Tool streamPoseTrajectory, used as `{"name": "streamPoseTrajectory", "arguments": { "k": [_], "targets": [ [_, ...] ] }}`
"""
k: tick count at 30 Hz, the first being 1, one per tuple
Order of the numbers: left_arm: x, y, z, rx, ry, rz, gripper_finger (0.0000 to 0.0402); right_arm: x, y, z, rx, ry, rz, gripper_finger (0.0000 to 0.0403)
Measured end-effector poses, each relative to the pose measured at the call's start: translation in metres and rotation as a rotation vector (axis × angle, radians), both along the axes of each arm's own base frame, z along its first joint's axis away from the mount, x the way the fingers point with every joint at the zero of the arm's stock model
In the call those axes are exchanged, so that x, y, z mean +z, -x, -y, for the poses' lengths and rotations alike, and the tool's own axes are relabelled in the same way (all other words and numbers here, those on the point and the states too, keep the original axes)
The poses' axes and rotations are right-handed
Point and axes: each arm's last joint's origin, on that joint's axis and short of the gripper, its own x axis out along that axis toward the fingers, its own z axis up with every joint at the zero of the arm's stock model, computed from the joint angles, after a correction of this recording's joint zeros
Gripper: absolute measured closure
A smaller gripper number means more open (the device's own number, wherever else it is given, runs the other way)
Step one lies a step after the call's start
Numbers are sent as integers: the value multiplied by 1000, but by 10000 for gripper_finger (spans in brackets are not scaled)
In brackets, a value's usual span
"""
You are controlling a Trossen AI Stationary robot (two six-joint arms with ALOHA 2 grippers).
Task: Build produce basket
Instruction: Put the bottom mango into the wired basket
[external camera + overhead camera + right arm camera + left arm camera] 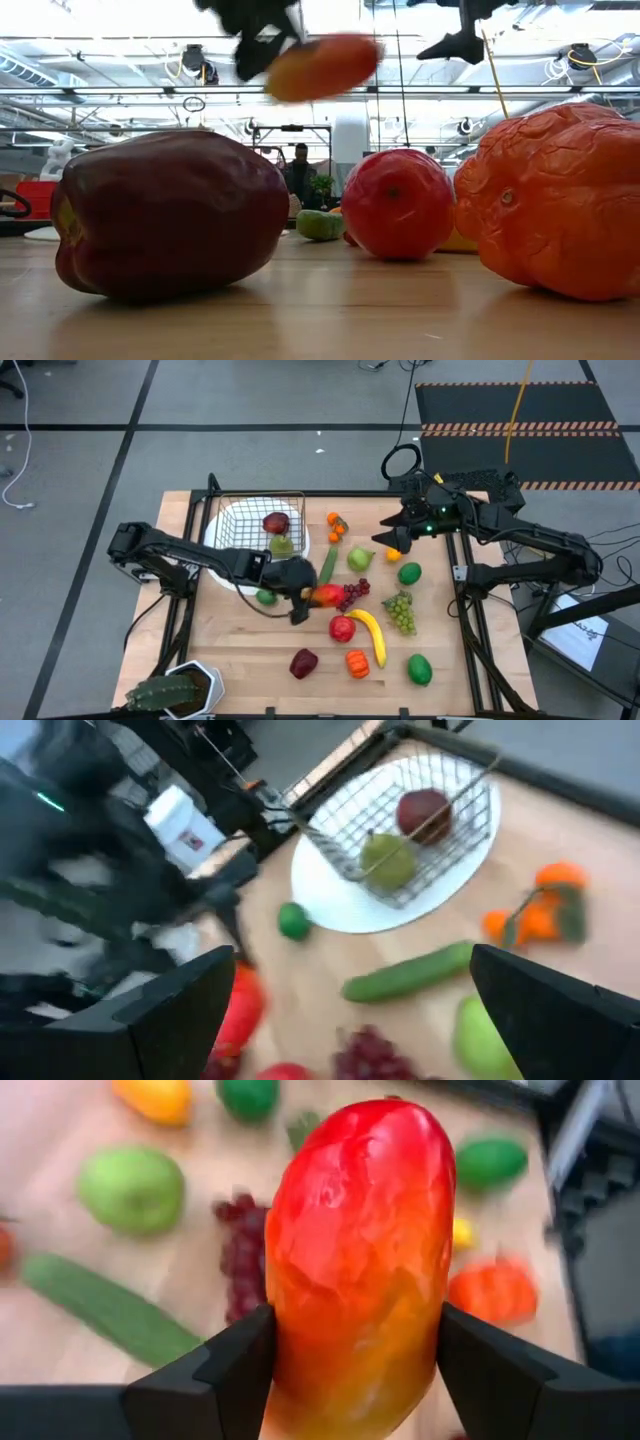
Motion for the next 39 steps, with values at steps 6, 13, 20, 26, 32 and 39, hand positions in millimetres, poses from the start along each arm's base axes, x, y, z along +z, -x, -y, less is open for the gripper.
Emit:
{"name": "streamPoseTrajectory", "arguments": {
  "k": [6, 13, 20, 26, 32, 39],
  "targets": [
    [51, 8, -6, 191, 51, 84, 154, 4, 10, 9, 5, 149, 1, 3],
    [91, 10, -14, 454, 205, 259, 153, 8, 18, 11, 8, 213, 11, 3],
    [102, 8, -22, 619, 434, 350, 153, 13, 24, 8, 9, 236, 38, 3],
    [103, 7, -25, 723, 613, 385, 153, 14, 25, 7, 7, 238, 44, 3],
    [103, 7, -22, 797, 786, 381, 153, 14, 25, 7, 6, 237, 44, 3],
    [103, 7, -21, 844, 914, 369, 153, 14, 25, 7, 6, 236, 44, 3]
  ]
}}
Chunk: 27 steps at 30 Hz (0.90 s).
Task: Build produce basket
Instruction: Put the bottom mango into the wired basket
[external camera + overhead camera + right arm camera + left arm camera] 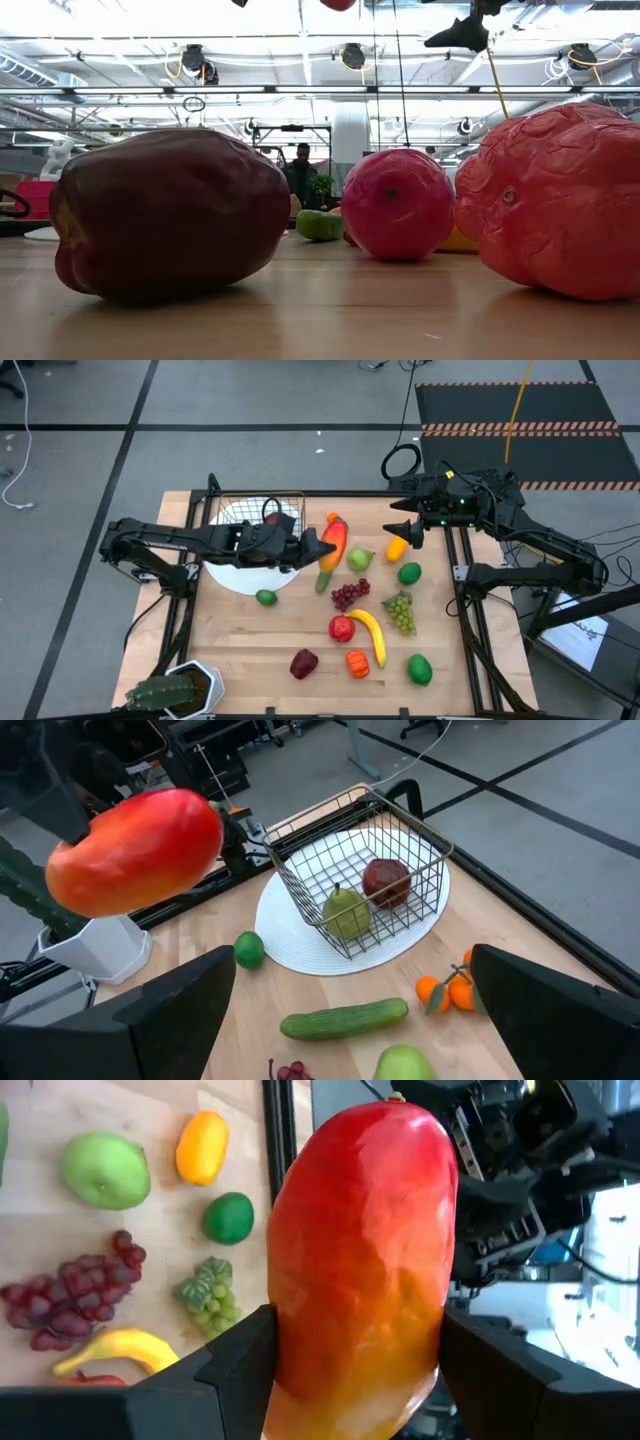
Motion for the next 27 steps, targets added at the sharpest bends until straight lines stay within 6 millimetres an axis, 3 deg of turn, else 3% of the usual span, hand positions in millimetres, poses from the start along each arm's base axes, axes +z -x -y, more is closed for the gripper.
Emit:
{"name": "streamPoseTrajectory", "arguments": {
  "k": [14, 27],
  "targets": [
    [0, 0, 0, 24, 57, 13, 153, 0, 0, 0, 10, 26, -5, 3],
    [0, 0, -6, -14, -181, -44, 153, 0, 0, 0, 13, 26, -5, 3]
  ]
}}
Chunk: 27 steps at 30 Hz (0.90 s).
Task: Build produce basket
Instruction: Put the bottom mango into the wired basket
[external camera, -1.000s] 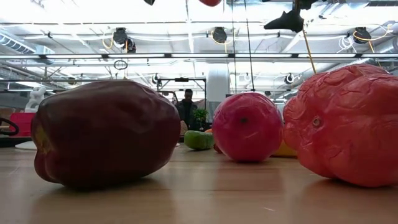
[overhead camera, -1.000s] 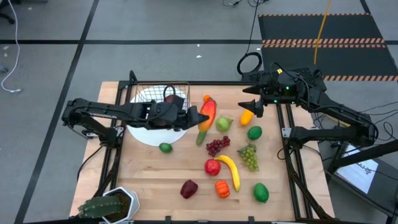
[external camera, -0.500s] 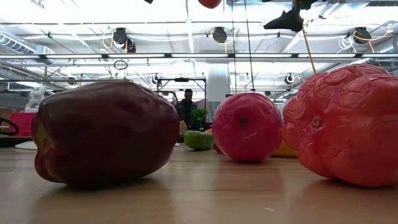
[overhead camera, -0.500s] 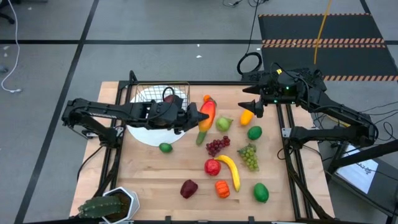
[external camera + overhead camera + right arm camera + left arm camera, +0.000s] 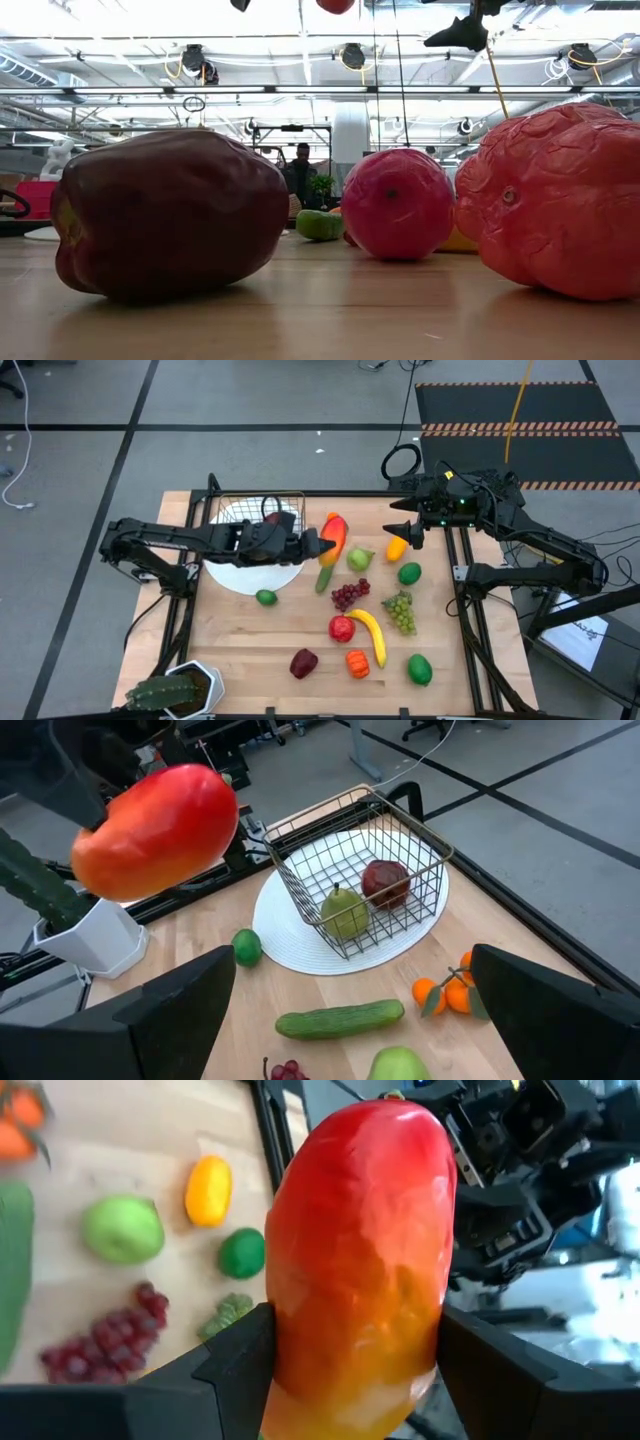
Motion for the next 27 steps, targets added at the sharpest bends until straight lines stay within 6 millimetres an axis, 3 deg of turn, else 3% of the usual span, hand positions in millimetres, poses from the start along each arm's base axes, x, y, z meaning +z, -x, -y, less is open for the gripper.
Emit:
{"name": "streamPoseTrajectory", "arguments": {
  "k": [14, 27],
  "targets": [
    [0, 0, -9, -182, -495, -152, 153, 0, 1, 0, -37, -94, 21, 3],
    [0, -1, -8, -417, -1014, -305, 153, 0, 1, 0, -163, -406, 82, 3]
  ]
}}
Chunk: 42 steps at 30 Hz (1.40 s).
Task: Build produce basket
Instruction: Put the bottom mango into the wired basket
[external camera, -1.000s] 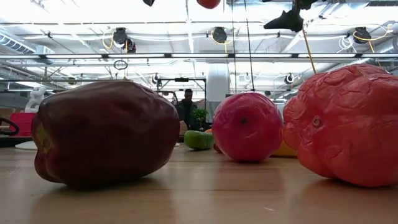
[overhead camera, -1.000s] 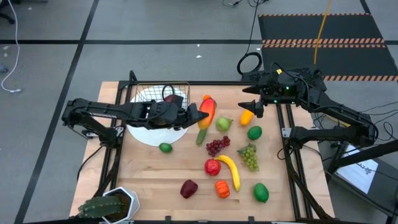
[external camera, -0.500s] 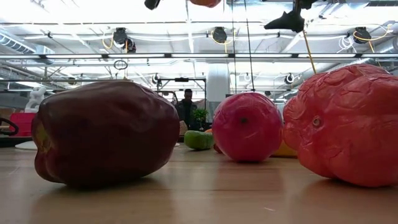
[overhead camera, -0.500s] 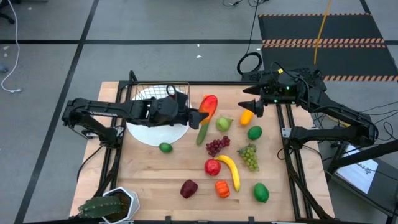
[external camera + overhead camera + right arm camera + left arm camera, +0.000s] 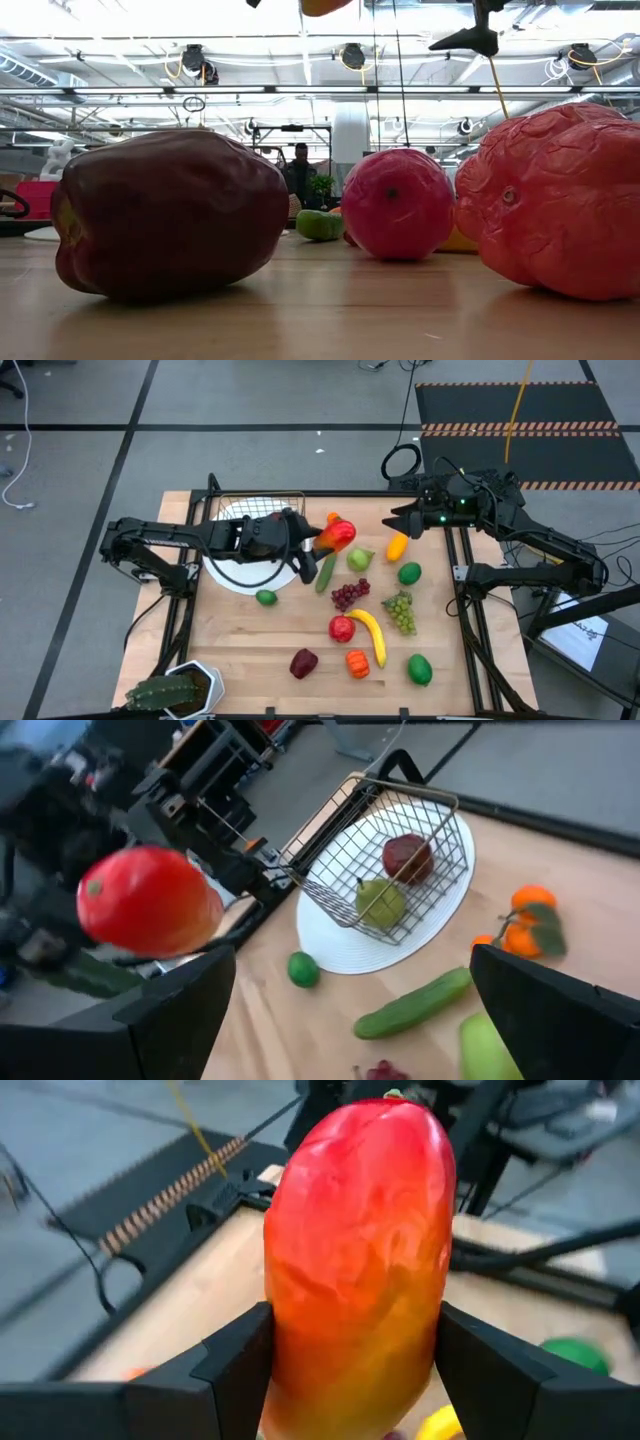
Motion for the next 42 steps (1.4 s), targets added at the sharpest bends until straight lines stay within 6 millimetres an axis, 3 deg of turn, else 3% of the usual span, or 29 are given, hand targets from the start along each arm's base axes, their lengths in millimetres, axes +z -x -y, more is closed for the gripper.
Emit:
{"name": "streamPoseTrajectory", "arguments": {
  "k": [7, 11, 18, 25, 31, 37, 42],
  "targets": [
    [0, 0, 4, -133, -280, -85, 153, 0, -1, -3, -31, -109, 21, 25],
    [0, 0, 4, -151, -324, -101, 153, 1, -4, -9, -5, -128, 36, 56],
    [2, 11, 3, -55, -85, -66, 153, 7, -12, -26, -8, -74, 87, 149],
    [19, 48, 3, 37, 177, -35, 153, 10, -16, -38, -62, 1, 110, 246],
    [32, 81, -4, 72, 213, -48, 153, 7, -21, -41, -79, 50, 80, 308],
    [20, 109, -18, 142, 184, -269, 153, 1, -30, -43, -54, 80, 41, 355],
    [6, 118, -34, 245, 197, -445, 153, -1, -33, -42, -46, 96, 21, 384]
  ]
}}
